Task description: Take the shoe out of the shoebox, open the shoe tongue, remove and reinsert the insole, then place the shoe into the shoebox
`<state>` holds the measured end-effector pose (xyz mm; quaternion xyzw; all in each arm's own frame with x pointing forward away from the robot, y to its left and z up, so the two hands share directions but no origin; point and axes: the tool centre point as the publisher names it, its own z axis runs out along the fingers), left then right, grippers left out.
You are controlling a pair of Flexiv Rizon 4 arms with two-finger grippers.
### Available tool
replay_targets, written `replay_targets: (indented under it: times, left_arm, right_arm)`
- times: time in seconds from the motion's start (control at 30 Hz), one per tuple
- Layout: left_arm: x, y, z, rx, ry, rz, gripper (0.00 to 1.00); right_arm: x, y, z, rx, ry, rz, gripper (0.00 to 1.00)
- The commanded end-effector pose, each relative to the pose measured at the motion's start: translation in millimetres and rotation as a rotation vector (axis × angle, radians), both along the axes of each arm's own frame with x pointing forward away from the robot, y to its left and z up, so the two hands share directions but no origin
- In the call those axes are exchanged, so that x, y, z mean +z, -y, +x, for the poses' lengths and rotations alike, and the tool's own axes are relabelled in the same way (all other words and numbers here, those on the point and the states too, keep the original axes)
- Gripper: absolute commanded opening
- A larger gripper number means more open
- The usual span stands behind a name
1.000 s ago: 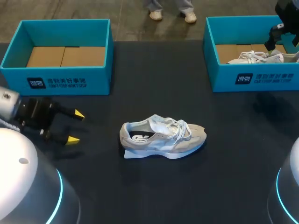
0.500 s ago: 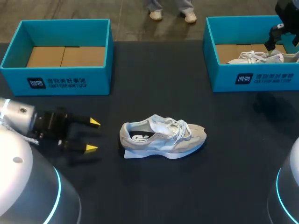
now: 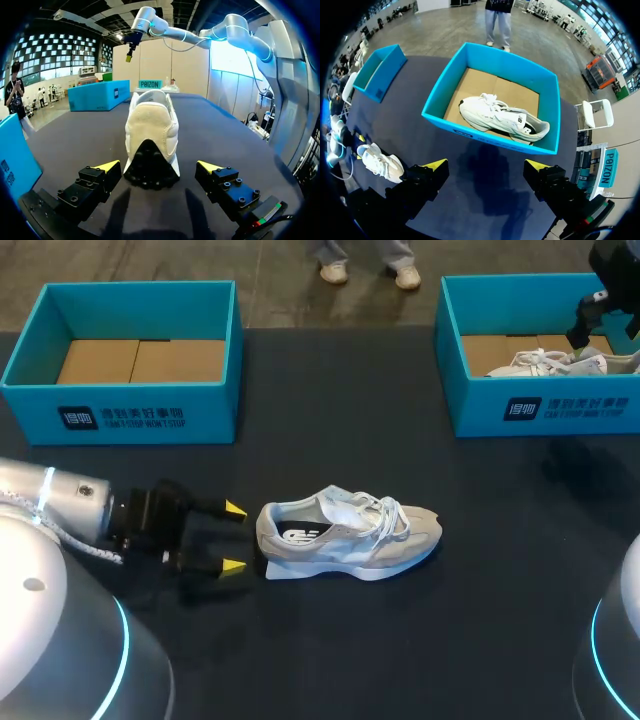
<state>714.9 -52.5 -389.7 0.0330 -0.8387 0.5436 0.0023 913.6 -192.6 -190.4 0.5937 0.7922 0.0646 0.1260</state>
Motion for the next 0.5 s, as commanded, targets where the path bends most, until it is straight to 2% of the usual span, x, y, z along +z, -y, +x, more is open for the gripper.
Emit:
replay_targets:
  times: [0.03, 0.3, 0.5]
  left_arm:
    - [1.2, -0.5, -2.6, 0.005, 0.003, 0.002, 1.0]
    - [1.2, -0.5, -2.6, 0.005, 0.003, 0.002, 1.0]
    - [-2.1, 10.2, -5.1, 0.071, -0.029, -0.045, 1.0]
  right_arm:
    - [-0.7, -0.1, -0.1, 0.0, 0.001, 0.0, 1.0]
    - [-0.7, -0.1, -0.1, 0.0, 0.001, 0.0, 1.0]
    - [-0.7, -0.1, -0.1, 0.0, 0.001, 0.0, 1.0]
